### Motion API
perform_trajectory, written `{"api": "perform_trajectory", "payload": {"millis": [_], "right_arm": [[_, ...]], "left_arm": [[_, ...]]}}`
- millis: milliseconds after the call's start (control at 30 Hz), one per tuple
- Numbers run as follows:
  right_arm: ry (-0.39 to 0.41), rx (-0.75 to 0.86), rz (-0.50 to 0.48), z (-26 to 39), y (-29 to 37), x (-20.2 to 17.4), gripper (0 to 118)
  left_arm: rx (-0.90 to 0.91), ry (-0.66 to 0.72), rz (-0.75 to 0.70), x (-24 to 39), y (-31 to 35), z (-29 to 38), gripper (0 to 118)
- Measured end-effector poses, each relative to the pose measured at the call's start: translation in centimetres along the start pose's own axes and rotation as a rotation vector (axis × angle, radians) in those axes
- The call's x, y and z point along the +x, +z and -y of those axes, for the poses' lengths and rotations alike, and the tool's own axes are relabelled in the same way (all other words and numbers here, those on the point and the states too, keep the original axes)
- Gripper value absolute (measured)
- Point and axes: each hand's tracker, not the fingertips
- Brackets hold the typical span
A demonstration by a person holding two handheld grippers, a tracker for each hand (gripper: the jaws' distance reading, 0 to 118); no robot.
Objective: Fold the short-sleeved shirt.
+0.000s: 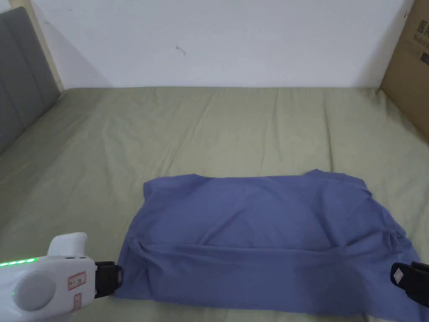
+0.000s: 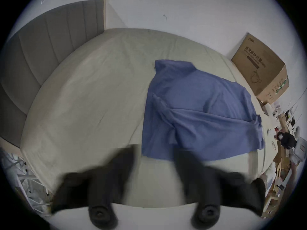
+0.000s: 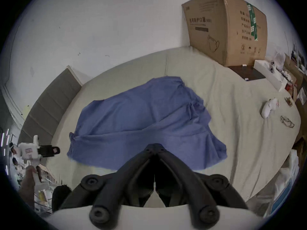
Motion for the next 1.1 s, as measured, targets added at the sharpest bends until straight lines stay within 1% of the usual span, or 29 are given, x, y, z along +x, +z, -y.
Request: {"api": "perform_trajectory", "payload": {"millis": [33, 67, 100, 167, 200, 267, 300, 333, 367, 400, 433, 467, 500, 533, 567, 600, 633, 667, 700, 733, 800, 833, 900, 933, 967, 1000, 1033, 1067, 1100], "right_arm": [[-0.001, -0.005, 0.004, 0.1, -0.1, 0.1, 0], [-0.004, -0.012, 0.011, 0.2, -0.1, 0.3, 0], [-0.010, -0.017, 0.017, 0.3, -0.1, 0.6, 0], [-0.034, -0.021, 0.023, 0.2, 0.0, 1.5, 0], [-0.043, -0.023, 0.028, 0.2, 0.0, 1.9, 0], [-0.054, -0.023, 0.053, 0.1, 0.0, 2.7, 0], [-0.057, -0.024, 0.067, 0.0, 0.0, 3.0, 0], [-0.061, -0.024, 0.083, -0.1, -0.1, 3.6, 0], [-0.064, -0.022, 0.093, -0.2, -0.2, 4.2, 0], [-0.066, -0.019, 0.099, -0.3, -0.3, 4.8, 0], [-0.070, -0.015, 0.112, -0.4, -0.4, 5.3, 0], [-0.078, -0.021, 0.133, -0.6, -0.6, 6.1, 0], [-0.084, -0.035, 0.147, -0.7, -0.9, 6.8, 0], [-0.091, -0.044, 0.151, -0.9, -1.2, 7.6, 0], [-0.099, -0.050, 0.157, -1.0, -1.9, 9.2, 0], [-0.102, -0.057, 0.164, -1.1, -2.3, 9.9, 0], [-0.102, -0.074, 0.168, -1.3, -2.9, 10.7, 10], [-0.106, -0.094, 0.181, -1.5, -3.5, 11.4, 59], [-0.120, -0.103, 0.192, -1.4, -4.1, 12.3, 97], [-0.149, -0.124, 0.204, -1.3, -4.9, 13.1, 115], [-0.194, -0.171, 0.210, -1.4, -6.4, 14.8, 115], [-0.204, -0.209, 0.224, -1.2, -7.3, 15.4, 115], [-0.195, -0.288, 0.267, -0.7, -9.0, 16.4, 114], [-0.173, -0.334, 0.285, -0.5, -9.7, 16.6, 111], [-0.141, -0.369, 0.297, -0.1, -10.3, 16.5, 105], [-0.107, -0.391, 0.300, 0.1, -10.6, 16.2, 104], [-0.049, -0.390, 0.314, 0.1, -10.7, 15.4, 102], [-0.006, -0.370, 0.316, -0.1, -10.3, 14.6, 87], [0.025, -0.366, 0.288, -0.1, -9.9, 13.6, 74]], "left_arm": [[-0.030, -0.008, -0.028, -0.2, -1.4, -0.1, 118], [-0.068, -0.015, -0.064, -0.3, -2.7, -0.1, 114], [-0.034, -0.010, -0.051, -0.3, -3.4, -0.1, 113], [-0.096, -0.021, -0.105, -0.5, -5.5, 0.5, 114], [-0.123, -0.025, -0.104, -0.4, -6.2, 0.6, 112], [-0.174, -0.044, -0.055, 0.2, -7.8, 0.5, 112], [-0.198, -0.047, -0.030, 0.6, -8.2, 0.7, 108], [-0.201, -0.075, -0.068, 1.5, -8.3, 0.9, 101], [-0.155, -0.128, -0.081, 2.0, -7.6, 0.8, 100], [-0.134, -0.135, -0.031, 2.3, -7.0, 0.6, 90], [-0.102, -0.125, 0.024, 2.4, -6.1, 0.5, 69], [-0.071, -0.096, 0.090, 2.5, -5.4, 0.5, 22], [-0.072, -0.076, 0.133, 2.4, -4.9, 0.3, 1], [-0.049, -0.048, 0.139, 2.8, -3.7, 0.2, 1], [-0.055, -0.057, 0.102, 2.8, -3.3, -0.1, 1], [-0.046, -0.055, 0.085, 2.8, -2.9, -0.3, 1], [-0.028, -0.053, 0.062, 2.6, -2.3, -0.6, 1], [-0.025, -0.048, 0.057, 2.4, -1.8, -0.9, 1], [-0.027, -0.045, 0.056, 2.2, -1.5, -1.1, 1], [-0.024, -0.045, 0.039, 1.9, -1.4, -1.2, 1], [-0.025, -0.048, 0.014, 1.6, -0.9, -1.4, 1], [-0.027, -0.043, 0.016, 1.4, -0.9, -1.4, 1], [-0.032, -0.035, 0.016, 1.5, -0.9, -1.3, 1], [-0.037, -0.039, 0.011, 1.9, -0.7, -1.1, 1], [-0.041, -0.046, 0.002, 2.2, -0.7, -0.9, 1], [-0.047, -0.055, -0.006, 2.4, -0.8, -0.8, 1], [-0.052, -0.065, -0.012, 2.6, -0.8, -0.6, 1], [-0.053, -0.073, -0.015, 2.7, -1.0, -0.6, 1], [-0.055, -0.080, -0.018, 2.8, -1.0, -0.5, 1]]}}
